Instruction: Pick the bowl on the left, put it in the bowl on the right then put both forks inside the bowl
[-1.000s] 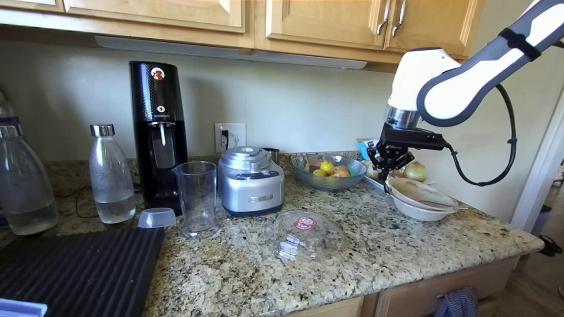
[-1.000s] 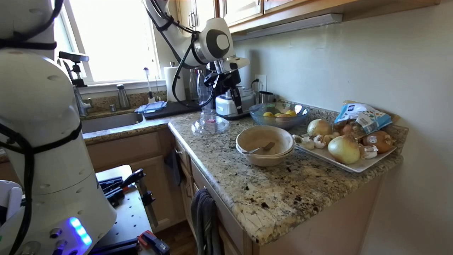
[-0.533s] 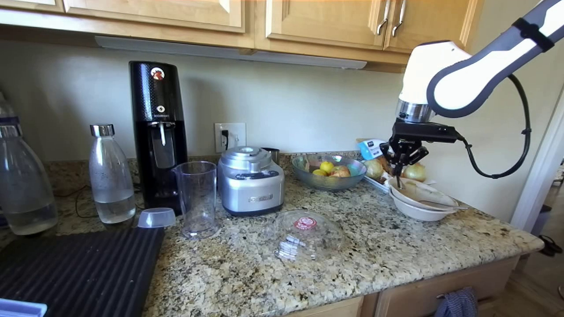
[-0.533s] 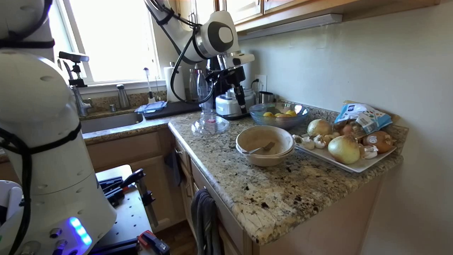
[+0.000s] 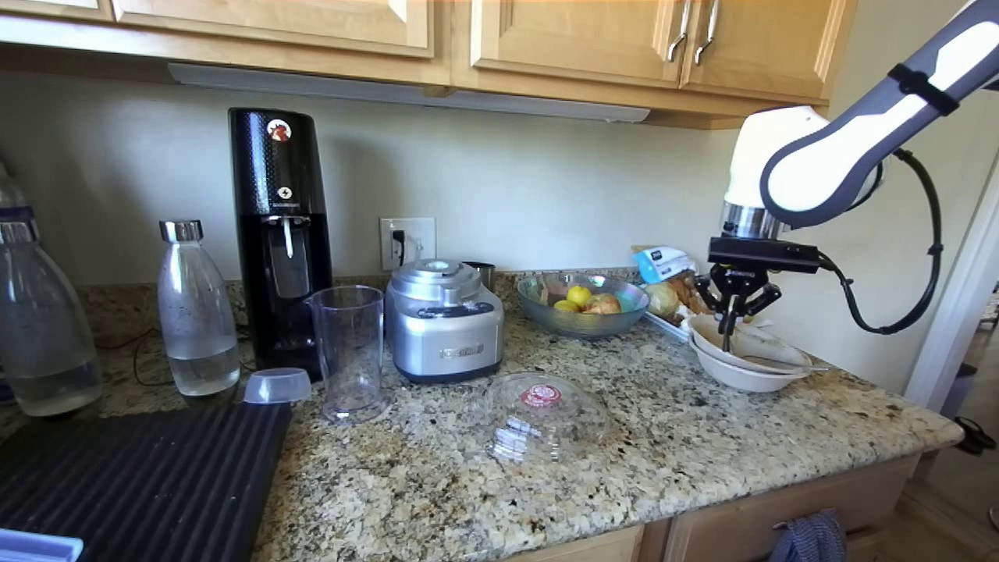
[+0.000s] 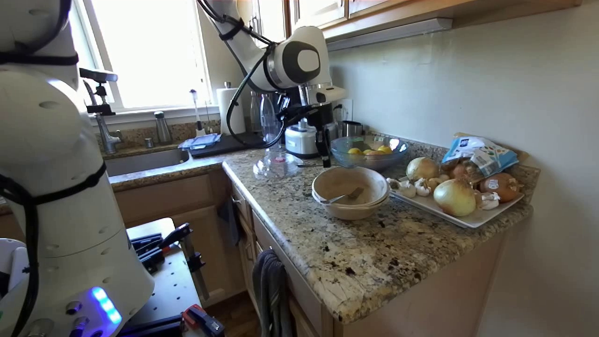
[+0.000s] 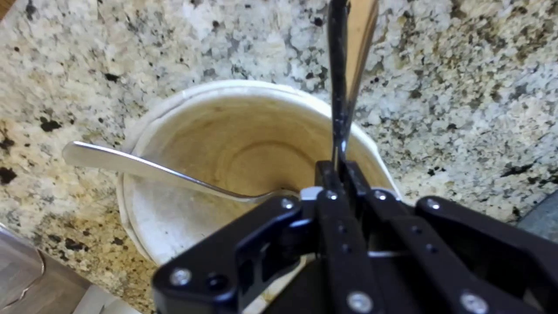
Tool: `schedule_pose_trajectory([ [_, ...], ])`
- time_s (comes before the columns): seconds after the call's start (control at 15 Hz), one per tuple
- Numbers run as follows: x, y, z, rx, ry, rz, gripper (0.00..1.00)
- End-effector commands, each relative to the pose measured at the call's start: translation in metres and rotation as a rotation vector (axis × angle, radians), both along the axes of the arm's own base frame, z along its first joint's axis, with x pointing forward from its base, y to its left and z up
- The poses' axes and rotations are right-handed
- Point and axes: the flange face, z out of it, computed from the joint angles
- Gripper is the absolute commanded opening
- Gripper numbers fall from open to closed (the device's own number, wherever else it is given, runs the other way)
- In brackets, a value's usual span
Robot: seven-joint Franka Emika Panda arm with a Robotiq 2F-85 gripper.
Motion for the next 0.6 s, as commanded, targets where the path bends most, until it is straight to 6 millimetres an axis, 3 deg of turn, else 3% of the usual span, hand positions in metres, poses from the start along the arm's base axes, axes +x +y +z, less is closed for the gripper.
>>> schedule_pose_trajectory([
  [0.0, -0.001, -0.007, -0.015, 0.077, 0.04, -0.061, 0.07],
  [0.27, 0.002, -0.011, -0.022, 0.167, 0.065, -0.103, 0.07],
  [0.53, 0.008, -0.02, -0.012, 0.212, 0.05, -0.126, 0.07],
])
